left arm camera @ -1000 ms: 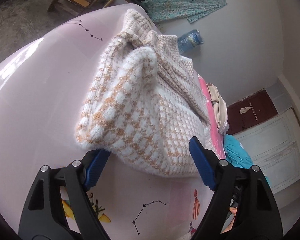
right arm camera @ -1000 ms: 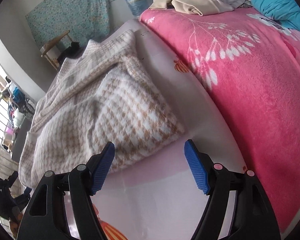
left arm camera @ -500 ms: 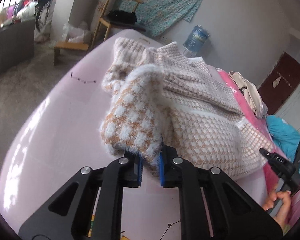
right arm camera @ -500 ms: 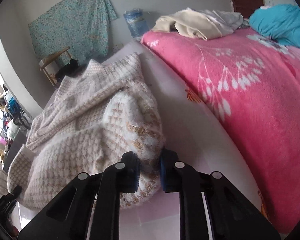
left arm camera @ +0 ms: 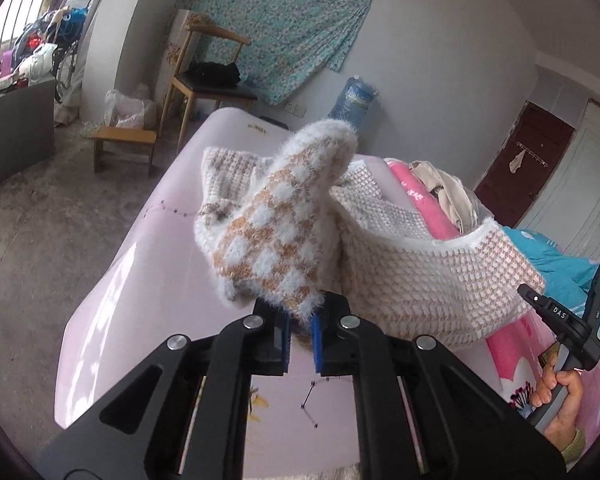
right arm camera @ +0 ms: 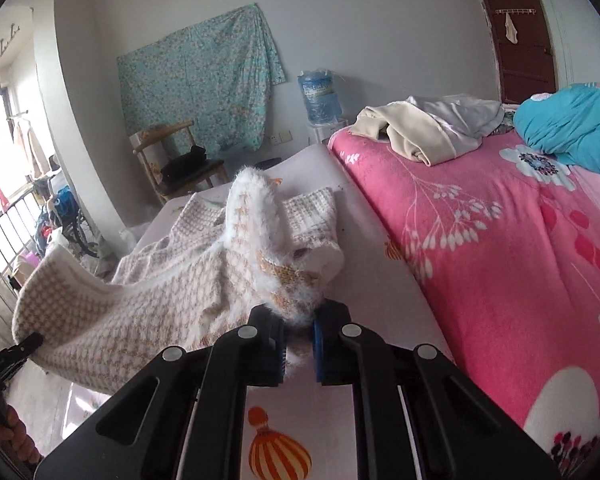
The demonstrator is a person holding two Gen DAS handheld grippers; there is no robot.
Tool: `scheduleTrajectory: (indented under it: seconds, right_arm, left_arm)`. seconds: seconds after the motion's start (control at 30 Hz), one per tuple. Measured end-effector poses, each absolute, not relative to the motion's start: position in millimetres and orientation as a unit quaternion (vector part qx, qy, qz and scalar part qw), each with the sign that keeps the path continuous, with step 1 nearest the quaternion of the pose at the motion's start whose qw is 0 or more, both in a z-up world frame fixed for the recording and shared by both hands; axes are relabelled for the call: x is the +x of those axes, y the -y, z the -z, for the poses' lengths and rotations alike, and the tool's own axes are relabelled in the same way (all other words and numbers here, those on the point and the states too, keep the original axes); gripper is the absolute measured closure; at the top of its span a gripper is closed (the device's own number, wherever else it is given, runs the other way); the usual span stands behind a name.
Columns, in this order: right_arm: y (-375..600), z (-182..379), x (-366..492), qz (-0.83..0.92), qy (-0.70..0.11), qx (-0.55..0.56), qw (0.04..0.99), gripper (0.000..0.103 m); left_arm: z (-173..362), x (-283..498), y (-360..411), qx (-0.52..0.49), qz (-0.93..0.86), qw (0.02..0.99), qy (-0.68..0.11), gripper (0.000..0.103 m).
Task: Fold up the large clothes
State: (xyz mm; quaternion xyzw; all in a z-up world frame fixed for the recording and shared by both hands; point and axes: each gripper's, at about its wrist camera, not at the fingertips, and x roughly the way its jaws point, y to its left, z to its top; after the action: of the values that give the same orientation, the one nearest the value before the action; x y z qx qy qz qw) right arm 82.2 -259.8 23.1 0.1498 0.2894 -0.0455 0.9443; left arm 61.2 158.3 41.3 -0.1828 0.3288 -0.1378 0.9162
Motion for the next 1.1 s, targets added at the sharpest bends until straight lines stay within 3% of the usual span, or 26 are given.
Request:
scheduleTrajectory:
  seconds: [0.1,0.23,0.37,0.43,0.73,0.97,1.1]
  right_arm:
    - [271,17,79,0.033,-0.355,0.181,0.916,0.088]
    - [303,59,86,0.021,-0.429,0.256,0.866,0.069]
    - [327,44,70,0.031,-0.415,0.261,0.871,0.045]
    - [331,32,62,0.058,-0.403,0.241,0.881,0.044]
    - [259,4,116,-0.053,-0.371,0.142,0.916,0.044]
    - [238,43,157,-0.072,-0.427,0.122,0.893,0.044]
    - [255,67,161,-0.047,-0.463,0.135,0.875,0.044]
  left_arm:
    - [-7,57,-174,-0.22,0.138,0.885,-0.385,0.09]
    - [41,60,-202,-0.288,0.119,0.841,-0.443,0.082]
    - [44,49,-230,-0.342,0.124,0.829,-0.425,0.073]
    - [35,42,-237,-0.325,0.099,0.847,-0.409,0.066]
    - [-10,71,-180,-0.226,0.197,0.877,-0.376,0.064]
    - [26,110,-131,-0.139,0.148,0.866,-0.457,0.064]
    - [44,110,-152,-0.173,0.14,0.853,-0.472,0.065]
